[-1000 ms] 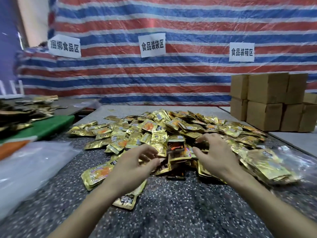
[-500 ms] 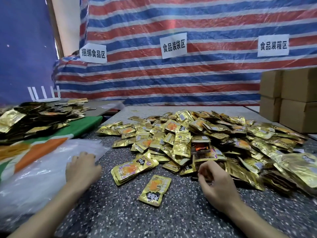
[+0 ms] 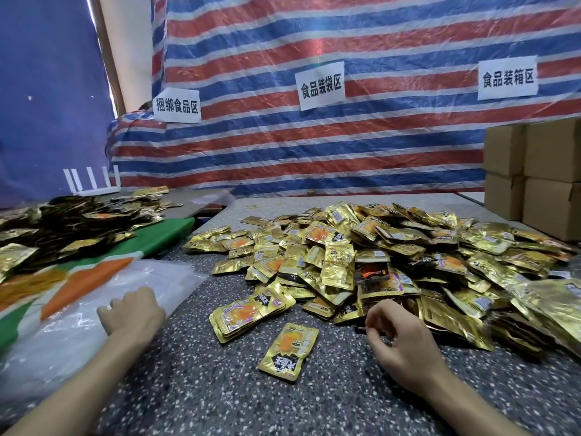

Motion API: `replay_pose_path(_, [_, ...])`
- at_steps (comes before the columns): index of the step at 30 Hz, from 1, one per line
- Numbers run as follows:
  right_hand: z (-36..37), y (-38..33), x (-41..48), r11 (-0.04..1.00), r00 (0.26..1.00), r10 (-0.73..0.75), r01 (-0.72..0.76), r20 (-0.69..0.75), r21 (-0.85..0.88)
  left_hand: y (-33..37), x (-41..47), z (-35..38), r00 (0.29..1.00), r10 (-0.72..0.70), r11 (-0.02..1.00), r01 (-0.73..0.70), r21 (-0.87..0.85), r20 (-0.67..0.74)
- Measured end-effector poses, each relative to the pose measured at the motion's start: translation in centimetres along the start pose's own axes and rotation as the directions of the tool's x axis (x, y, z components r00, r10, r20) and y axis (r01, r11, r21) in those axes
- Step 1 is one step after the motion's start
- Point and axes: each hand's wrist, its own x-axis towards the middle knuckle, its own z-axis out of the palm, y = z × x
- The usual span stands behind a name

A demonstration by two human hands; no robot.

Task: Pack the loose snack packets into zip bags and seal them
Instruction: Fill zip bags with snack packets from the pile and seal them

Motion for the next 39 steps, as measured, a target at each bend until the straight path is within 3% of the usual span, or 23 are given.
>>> replay_pose_path(7, [0.0,-0.1,0.0,1.0,1.0,0.028,-0.028,0.012,-0.004,-0.8,-0.2,-0.5,0.996,-0.007,0.993,-0.004,-0.121,-0.092])
replay_pose_path(10, [0.0,-0.1,0.0,0.999,0.999,0.035,-0.035,0.001,0.006,-0.3,-0.5,-2.1,0.993,-0.018,0.963,-0.013,-0.271,-0.112])
replay_pose_path(12, [-0.1,-0.2,0.0,0.998,0.998,0.052,-0.052,-0.019,0.024,0.3,-1.2,-3.6,0.982,0.019,0.914,-0.093,-0.395,-0.187])
replay_pose_path(14, [-0.3,-0.5,0.1,0.994,0.995,0.089,-0.086,-0.045,0.068,1.2,-2.5,-5.4,0.95,0.106,0.807,-0.254,-0.533,-0.293])
replay_pose_path(18, [-1.4,-2.3,0.8,0.983,0.992,0.121,-0.113,-0.046,0.148,3.5,-6.7,-9.1,0.836,0.266,0.444,-0.549,-0.708,-0.48])
replay_pose_path(20, [-2.4,-3.9,1.7,0.984,0.995,0.09,-0.081,-0.05,0.157,4.8,-8.7,-10.6,0.837,0.333,0.285,-0.529,-0.8,-0.434])
replay_pose_path(24, [-5.7,-7.9,3.9,0.988,0.999,0.022,-0.016,-0.037,0.152,7.2,-12.1,-11.8,0.786,0.577,0.052,-0.305,-0.951,-0.22])
replay_pose_path(27, [-8.4,-10.3,5.0,0.988,0.997,0.012,-0.023,0.073,0.155,8.9,-14.2,-11.4,0.696,0.704,0.003,-0.205,-0.979,-0.143])
replay_pose_path(31, [-10.9,-11.8,4.9,0.949,0.983,0.005,-0.063,0.185,0.31,10.3,-15.7,-10.7,0.629,0.774,0.013,-0.125,-0.992,-0.069])
replay_pose_path(39, [-13.5,-12.4,4.5,0.946,0.984,0.12,-0.153,0.13,0.286,11.0,-16.2,-12.3,0.483,0.859,-0.025,-0.296,-0.955,-0.172])
